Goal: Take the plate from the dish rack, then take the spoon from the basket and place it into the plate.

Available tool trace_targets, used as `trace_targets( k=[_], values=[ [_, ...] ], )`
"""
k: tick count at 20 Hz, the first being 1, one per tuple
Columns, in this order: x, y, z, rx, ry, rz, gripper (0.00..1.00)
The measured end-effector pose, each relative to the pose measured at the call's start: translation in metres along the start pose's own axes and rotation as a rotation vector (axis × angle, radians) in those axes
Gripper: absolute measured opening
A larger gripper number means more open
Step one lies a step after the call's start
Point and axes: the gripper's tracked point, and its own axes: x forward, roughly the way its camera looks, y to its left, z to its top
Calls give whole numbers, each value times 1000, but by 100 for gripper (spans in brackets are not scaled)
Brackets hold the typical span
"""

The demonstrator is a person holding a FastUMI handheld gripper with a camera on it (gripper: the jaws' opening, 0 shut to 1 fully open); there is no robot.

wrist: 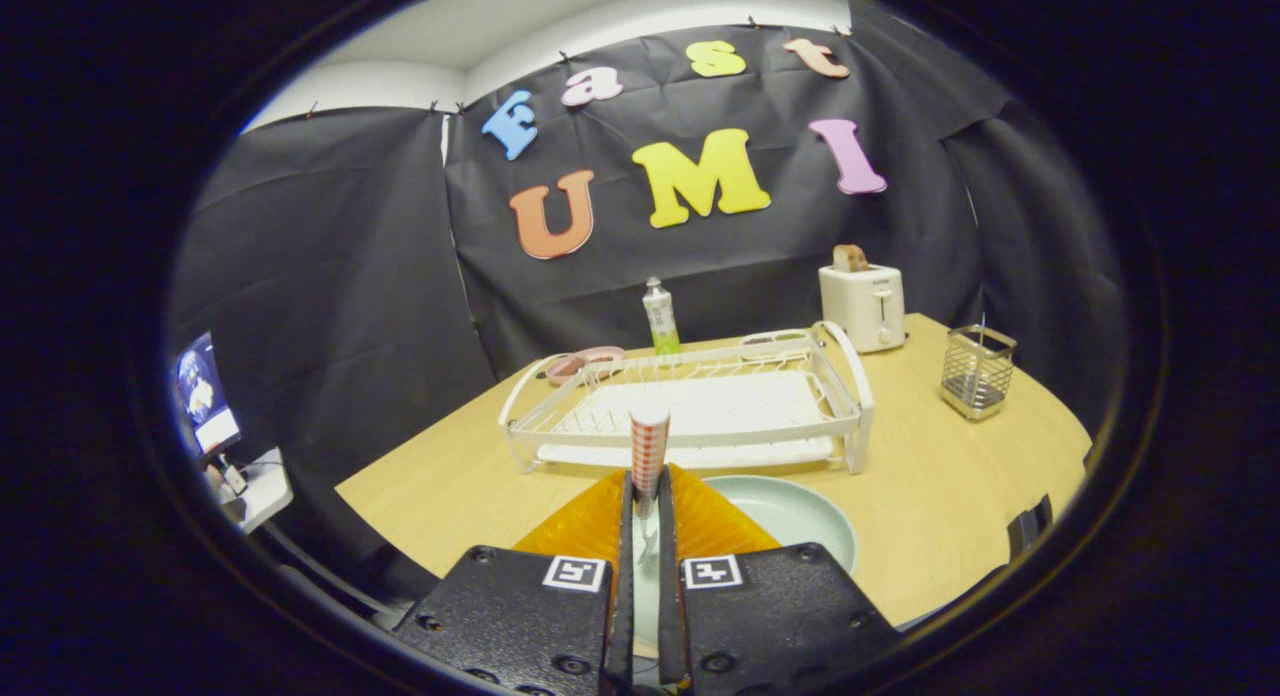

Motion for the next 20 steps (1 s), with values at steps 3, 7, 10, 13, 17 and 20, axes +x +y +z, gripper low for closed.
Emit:
trace_targets(
  k=[3,7,10,13,17,20],
  values=[
    [4,-5,-4,18,19,-5,15],
    [4,-11,-7,19,30,-17,17],
    [0,-27,1,-2,0,-73,23],
    [-11,-49,15,-47,-47,-167,55],
    [-37,-68,43,-44,-123,-237,91],
    [-65,-87,68,-31,-181,-305,100]
  ],
)
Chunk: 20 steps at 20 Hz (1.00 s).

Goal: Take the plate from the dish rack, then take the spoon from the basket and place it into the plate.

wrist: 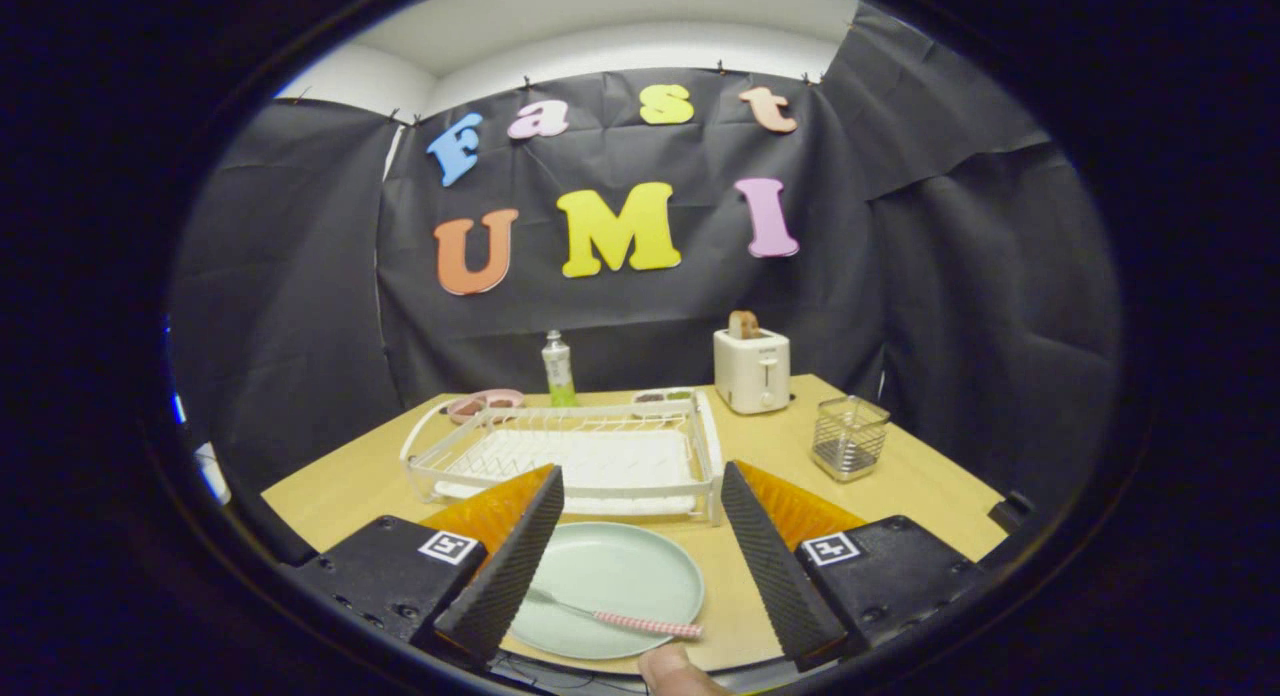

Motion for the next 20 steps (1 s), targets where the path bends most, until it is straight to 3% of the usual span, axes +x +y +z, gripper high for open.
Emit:
trace_targets(
  k=[6,11,20],
  values=[
    [-41,-32,60,34,-85,-54,100],
    [-66,-52,91,-17,-146,-107,100],
    [-74,-75,88,-45,-125,-136,100]
  ],
)
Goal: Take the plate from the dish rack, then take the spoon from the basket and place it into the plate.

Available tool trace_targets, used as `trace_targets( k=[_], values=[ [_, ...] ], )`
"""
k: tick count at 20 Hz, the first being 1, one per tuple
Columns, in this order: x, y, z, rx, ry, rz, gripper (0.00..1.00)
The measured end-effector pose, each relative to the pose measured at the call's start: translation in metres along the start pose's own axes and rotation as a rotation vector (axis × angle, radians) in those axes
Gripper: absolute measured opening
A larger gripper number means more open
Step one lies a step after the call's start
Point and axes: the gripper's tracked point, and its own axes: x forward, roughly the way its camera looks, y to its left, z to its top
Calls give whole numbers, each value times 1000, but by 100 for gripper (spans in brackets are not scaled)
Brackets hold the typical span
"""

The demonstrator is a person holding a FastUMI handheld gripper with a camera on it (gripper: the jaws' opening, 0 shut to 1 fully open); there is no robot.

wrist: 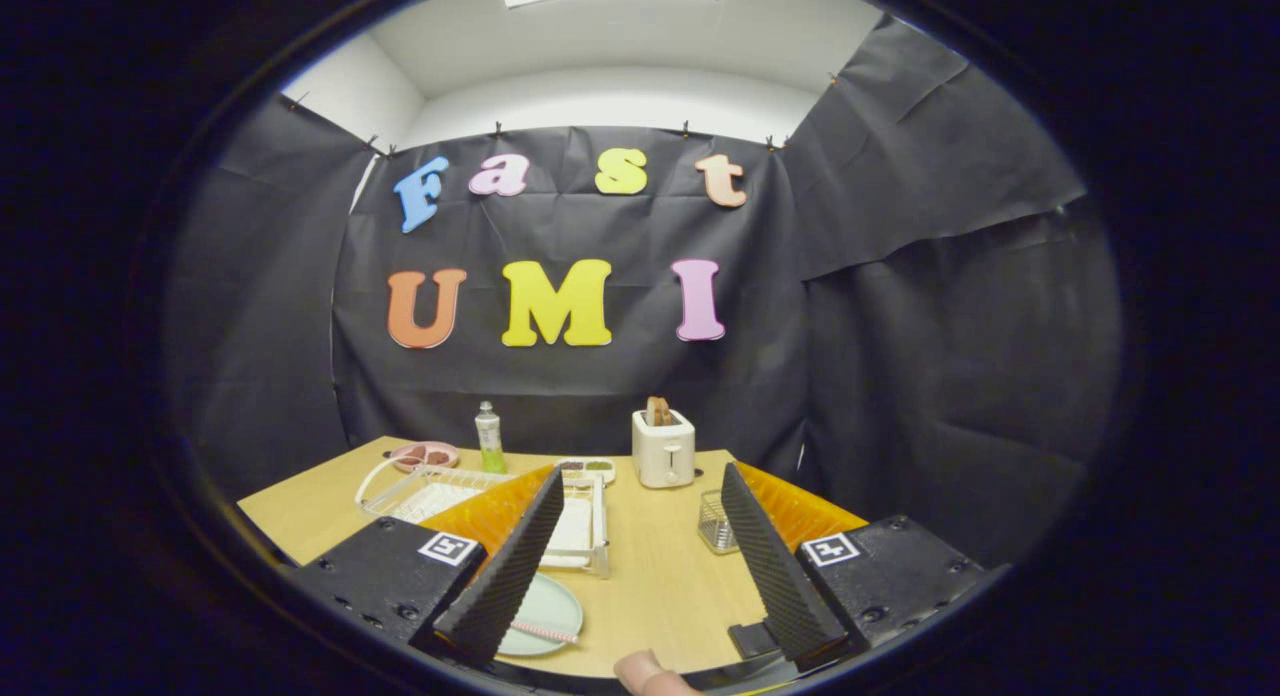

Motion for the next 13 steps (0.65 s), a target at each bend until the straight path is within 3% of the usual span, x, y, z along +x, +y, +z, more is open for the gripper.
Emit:
trace_targets(
  k=[13],
  values=[
    [3,5,-11,1,33,7,100]
  ],
)
